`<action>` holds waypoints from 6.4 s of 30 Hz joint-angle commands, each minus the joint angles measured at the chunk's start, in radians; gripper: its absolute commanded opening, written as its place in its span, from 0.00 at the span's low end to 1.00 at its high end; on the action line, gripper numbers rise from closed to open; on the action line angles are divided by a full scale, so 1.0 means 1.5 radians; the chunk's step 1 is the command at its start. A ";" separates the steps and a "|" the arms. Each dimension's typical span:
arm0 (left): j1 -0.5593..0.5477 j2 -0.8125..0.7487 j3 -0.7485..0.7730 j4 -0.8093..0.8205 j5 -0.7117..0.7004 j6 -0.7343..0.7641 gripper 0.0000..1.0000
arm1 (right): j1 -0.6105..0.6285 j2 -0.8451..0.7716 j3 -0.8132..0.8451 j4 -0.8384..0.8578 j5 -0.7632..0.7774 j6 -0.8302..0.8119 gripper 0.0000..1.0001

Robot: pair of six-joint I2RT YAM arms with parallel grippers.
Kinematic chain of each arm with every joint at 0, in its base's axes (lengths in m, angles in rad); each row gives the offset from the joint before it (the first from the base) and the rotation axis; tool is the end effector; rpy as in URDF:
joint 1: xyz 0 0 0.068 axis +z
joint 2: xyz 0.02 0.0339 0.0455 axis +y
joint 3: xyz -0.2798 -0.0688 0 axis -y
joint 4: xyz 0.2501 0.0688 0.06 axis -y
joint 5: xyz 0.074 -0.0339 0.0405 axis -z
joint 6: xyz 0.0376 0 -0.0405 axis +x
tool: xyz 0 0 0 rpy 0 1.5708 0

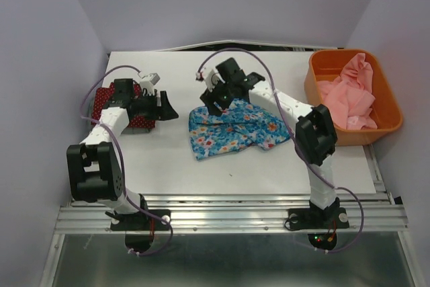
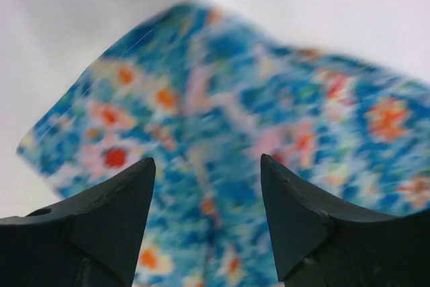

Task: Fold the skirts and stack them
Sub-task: Flatten the skirt out

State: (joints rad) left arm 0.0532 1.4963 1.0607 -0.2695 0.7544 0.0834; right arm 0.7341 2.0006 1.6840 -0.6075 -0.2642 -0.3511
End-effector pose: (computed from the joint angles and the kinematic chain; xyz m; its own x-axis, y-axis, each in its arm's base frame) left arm 0.3294 -0.0082 0.2757 -0.6048 0.0286 -0.7959 0.5343 0.7556 -0.3789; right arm 0.3345 0.3151 0.2590 -0.2938 -0.7123 -0.6375 -0.9207 0.3901 -0.0115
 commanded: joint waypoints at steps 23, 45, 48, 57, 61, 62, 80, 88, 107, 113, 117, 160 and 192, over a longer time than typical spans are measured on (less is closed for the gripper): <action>-0.174 0.265 -0.007 0.043 -0.017 -0.109 0.59 | -0.168 0.194 0.159 -0.087 -0.168 0.059 0.46; -0.104 0.210 0.247 -0.145 -0.174 0.130 0.64 | -0.383 0.017 0.066 -0.009 -0.102 0.258 0.63; -0.037 0.177 0.212 -0.163 -0.173 0.076 0.63 | -0.408 0.045 0.070 -0.015 -0.108 0.282 0.68; -0.007 0.155 0.079 -0.204 -0.115 -0.010 0.64 | -0.408 0.137 0.086 0.001 -0.184 0.361 0.76; -0.007 0.147 0.019 -0.153 -0.099 -0.042 0.94 | -0.408 0.166 0.088 0.018 -0.194 0.380 0.77; -0.007 0.155 0.013 -0.147 -0.091 -0.051 0.94 | -0.408 0.170 0.085 0.022 -0.197 0.385 0.78; -0.068 0.252 0.103 -0.065 -0.083 -0.118 0.22 | -0.401 0.192 0.148 0.061 -0.251 0.370 0.01; -0.065 0.124 0.187 -0.110 -0.240 -0.011 0.00 | -0.445 0.043 0.122 0.060 -0.175 0.306 0.01; -0.066 -0.355 0.101 -0.037 -0.335 0.229 0.00 | -0.482 -0.462 -0.145 0.143 -0.056 0.195 0.01; -0.067 -0.413 0.127 -0.047 -0.301 0.228 0.00 | -0.482 -0.544 -0.160 0.139 -0.051 0.196 0.01; -0.068 -0.335 0.173 -0.058 -0.277 0.227 0.00 | -0.482 -0.467 -0.112 0.131 -0.044 0.190 0.01; -0.351 0.195 0.144 -0.061 -0.121 0.141 0.59 | -0.444 -0.113 -0.280 -0.081 0.027 -0.134 0.45; -0.199 0.335 0.492 -0.179 -0.247 0.153 0.68 | -0.276 -0.075 -0.106 -0.146 -0.085 -0.077 0.52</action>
State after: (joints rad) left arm -0.2386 2.1281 1.9347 -0.5587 0.3241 0.3374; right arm 0.3332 1.8507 1.5249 -0.8177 -0.5610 -0.3664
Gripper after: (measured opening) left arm 0.692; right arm 0.525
